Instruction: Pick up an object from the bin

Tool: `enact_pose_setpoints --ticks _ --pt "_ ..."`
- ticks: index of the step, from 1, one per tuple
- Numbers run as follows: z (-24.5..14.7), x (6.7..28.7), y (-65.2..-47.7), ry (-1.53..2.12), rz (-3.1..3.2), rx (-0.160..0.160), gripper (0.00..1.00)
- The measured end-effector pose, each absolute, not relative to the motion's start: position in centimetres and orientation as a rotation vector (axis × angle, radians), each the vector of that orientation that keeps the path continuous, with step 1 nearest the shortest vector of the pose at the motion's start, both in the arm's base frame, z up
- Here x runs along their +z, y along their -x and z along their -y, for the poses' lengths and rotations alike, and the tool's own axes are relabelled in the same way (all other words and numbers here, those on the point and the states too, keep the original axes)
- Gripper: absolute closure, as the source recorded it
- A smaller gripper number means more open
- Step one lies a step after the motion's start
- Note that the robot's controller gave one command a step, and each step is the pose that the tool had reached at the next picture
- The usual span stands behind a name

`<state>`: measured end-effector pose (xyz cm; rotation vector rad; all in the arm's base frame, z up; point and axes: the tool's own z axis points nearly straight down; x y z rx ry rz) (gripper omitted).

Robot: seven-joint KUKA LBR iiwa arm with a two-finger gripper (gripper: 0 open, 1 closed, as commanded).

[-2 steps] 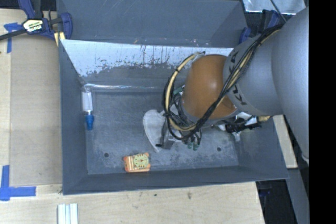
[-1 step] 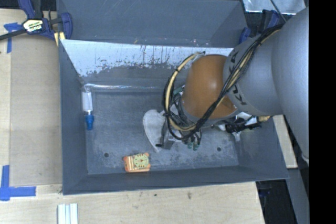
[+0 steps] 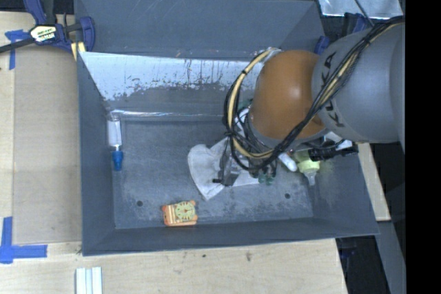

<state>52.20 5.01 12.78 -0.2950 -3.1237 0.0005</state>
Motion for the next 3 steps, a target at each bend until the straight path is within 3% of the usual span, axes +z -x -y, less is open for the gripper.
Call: enact_pose_setpoints --ticks 1,2,3 --pt "-5.1 16.5 -53.1 0.284 3.137 -0.003 1.0" --pt "-0.3 27.3 -52.9 0.115 3.149 0.002 0.0" --pt "-0.5 27.0 -52.8 0.113 3.143 0.0 0.0"
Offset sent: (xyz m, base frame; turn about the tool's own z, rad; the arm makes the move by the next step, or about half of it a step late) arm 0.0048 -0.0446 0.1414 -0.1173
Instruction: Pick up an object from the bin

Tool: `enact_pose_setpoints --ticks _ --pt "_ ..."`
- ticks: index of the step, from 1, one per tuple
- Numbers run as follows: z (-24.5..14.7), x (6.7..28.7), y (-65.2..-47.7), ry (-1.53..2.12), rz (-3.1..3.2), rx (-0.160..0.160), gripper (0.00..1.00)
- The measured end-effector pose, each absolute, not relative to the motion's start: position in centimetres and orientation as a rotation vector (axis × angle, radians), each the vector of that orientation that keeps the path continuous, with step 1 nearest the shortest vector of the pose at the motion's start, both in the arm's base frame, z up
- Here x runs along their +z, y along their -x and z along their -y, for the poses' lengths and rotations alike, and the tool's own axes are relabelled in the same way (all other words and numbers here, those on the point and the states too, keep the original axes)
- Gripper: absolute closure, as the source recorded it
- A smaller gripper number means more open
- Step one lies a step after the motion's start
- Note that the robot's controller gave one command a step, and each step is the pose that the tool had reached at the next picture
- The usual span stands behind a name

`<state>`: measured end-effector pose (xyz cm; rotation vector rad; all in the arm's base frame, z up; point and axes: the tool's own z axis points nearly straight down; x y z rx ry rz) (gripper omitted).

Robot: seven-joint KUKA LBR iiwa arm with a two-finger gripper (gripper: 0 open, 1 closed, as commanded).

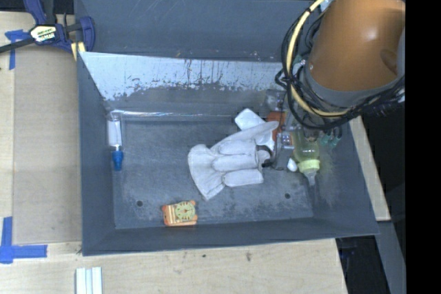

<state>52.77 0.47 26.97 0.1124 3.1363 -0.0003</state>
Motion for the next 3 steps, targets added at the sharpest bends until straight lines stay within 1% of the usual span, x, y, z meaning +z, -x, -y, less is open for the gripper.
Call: enact_pose_setpoints --ticks 1,2,3 --pt "-1.9 22.0 -55.0 -0.08 -3.128 0.0 0.0" --pt "-2.9 19.8 -56.0 -0.051 -3.132 -0.001 0.0" --pt "-3.3 16.9 -56.3 0.085 -3.143 0.003 0.0"
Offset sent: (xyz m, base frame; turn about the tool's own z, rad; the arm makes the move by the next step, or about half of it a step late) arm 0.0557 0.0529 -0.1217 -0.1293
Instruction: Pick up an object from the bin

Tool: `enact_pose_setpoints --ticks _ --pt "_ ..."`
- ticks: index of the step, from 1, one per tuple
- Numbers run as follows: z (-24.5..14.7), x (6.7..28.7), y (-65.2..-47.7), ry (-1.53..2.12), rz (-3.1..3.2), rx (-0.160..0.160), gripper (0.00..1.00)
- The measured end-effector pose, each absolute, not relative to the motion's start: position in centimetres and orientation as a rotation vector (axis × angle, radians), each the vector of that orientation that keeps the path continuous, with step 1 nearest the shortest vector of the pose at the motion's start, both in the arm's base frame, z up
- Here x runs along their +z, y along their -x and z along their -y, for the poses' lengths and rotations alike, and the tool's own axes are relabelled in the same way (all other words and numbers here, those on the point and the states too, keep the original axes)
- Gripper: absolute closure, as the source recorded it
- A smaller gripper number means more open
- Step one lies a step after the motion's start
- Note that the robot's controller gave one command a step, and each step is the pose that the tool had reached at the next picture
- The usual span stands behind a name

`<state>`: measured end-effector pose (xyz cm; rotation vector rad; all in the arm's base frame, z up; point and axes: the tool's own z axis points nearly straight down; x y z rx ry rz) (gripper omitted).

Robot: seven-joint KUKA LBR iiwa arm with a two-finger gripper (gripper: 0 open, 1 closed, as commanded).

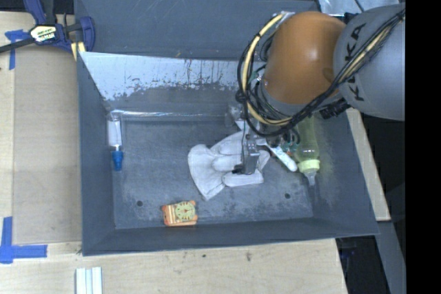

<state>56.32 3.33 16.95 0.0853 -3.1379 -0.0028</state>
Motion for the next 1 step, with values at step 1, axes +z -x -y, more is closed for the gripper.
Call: enact_pose_setpoints --ticks 1 --pt "0.22 16.23 -56.91 0.077 3.146 -0.001 0.0"
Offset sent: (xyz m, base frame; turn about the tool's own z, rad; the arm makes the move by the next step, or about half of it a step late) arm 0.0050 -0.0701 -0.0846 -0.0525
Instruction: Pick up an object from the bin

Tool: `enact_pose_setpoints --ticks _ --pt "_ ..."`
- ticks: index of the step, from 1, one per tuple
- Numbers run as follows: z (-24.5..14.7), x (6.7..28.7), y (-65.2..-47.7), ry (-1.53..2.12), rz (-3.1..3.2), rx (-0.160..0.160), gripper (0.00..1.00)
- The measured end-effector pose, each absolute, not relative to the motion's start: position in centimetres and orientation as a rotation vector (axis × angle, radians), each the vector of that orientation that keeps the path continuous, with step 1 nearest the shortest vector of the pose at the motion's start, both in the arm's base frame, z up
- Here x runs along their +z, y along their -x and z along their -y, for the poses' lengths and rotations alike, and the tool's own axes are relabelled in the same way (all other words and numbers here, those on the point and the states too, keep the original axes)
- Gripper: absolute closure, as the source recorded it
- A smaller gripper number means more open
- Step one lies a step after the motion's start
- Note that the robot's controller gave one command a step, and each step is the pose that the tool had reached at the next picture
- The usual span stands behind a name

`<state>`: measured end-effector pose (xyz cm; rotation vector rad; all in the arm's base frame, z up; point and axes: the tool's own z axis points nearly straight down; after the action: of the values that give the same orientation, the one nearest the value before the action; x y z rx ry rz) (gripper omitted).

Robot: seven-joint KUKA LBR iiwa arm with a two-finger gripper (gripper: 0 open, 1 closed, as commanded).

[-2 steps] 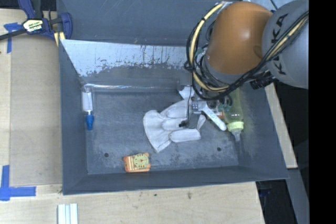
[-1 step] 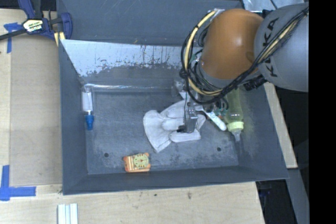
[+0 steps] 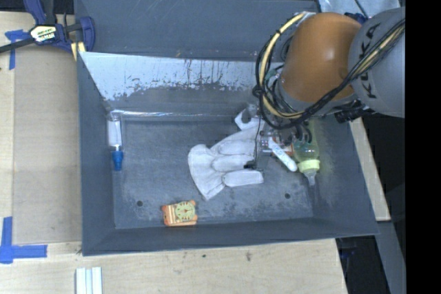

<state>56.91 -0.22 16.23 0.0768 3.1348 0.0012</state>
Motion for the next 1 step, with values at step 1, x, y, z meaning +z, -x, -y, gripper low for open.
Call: enact_pose_setpoints --ticks 1 --pt "2.24 12.08 -56.93 -0.047 -3.136 -0.001 0.0"
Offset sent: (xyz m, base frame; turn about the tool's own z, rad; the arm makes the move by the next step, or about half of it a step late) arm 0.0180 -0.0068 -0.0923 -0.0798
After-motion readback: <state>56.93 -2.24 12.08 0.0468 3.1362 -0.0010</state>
